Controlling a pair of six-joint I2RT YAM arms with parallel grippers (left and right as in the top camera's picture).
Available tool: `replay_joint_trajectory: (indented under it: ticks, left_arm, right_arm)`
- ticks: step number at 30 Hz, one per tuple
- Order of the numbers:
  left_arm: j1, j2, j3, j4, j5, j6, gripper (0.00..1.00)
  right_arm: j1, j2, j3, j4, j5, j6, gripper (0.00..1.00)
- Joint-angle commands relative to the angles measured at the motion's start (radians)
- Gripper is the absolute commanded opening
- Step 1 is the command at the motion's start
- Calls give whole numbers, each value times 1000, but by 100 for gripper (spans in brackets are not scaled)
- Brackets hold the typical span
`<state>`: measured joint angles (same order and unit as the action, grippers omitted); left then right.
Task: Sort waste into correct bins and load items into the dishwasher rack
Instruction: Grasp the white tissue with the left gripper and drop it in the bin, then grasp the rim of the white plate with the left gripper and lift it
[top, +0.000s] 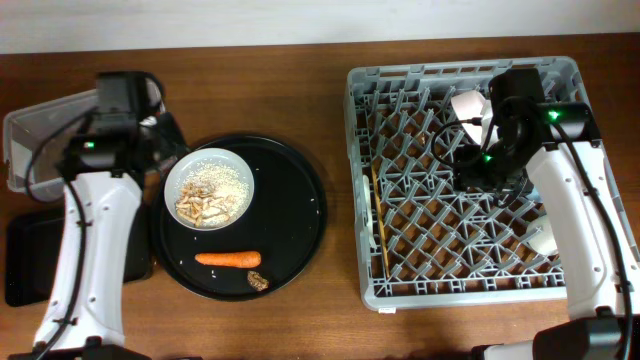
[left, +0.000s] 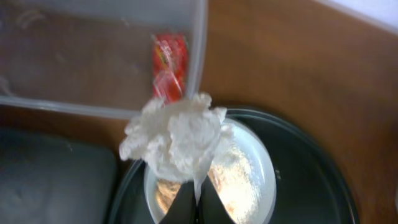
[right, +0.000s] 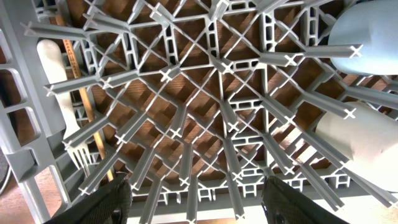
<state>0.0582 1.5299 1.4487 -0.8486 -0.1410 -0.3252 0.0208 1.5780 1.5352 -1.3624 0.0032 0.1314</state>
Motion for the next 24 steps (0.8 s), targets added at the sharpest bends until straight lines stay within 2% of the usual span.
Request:
replay_joint_trajectory:
  ticks: [1,7,8,9,11,12,15,17,21,24]
  left_arm:
    - [69,45,12,96,-40,16,0]
    - [129,175,12,212,-40,16,1]
    - [134,195,12,225,-40,16,12]
    - [139,212,12,238,-39,16,27]
    - [146,228,12,254,-39,17,42]
    - [148,226,13,266,-39,17,45]
    - [148,224,32,257,-23,17,45]
    - [147,221,49,219,51,17,44]
    - [109,217,56,78,372,17,34]
    - [33,217,55,-29,379,17,34]
  right_arm:
    - [-2,-18,13,-3,2,-1,70]
    - [-2,-18,13,-3,2,-1,70]
    - [-2,-18,13,-3,2,-1,70]
    - [-2,-18,13,-3,2,-1,70]
    - [-2,-18,13,-3,2,-1,70]
    - [-2,-18,13,-3,2,-1,70]
    - [-2,-18,13,-3,2,-1,70]
    - [-2,-18,13,-3,2,-1,70]
    - [-2,-18,13,-3,2,-1,70]
    - [-2,-18,13,-3,2,-1,70]
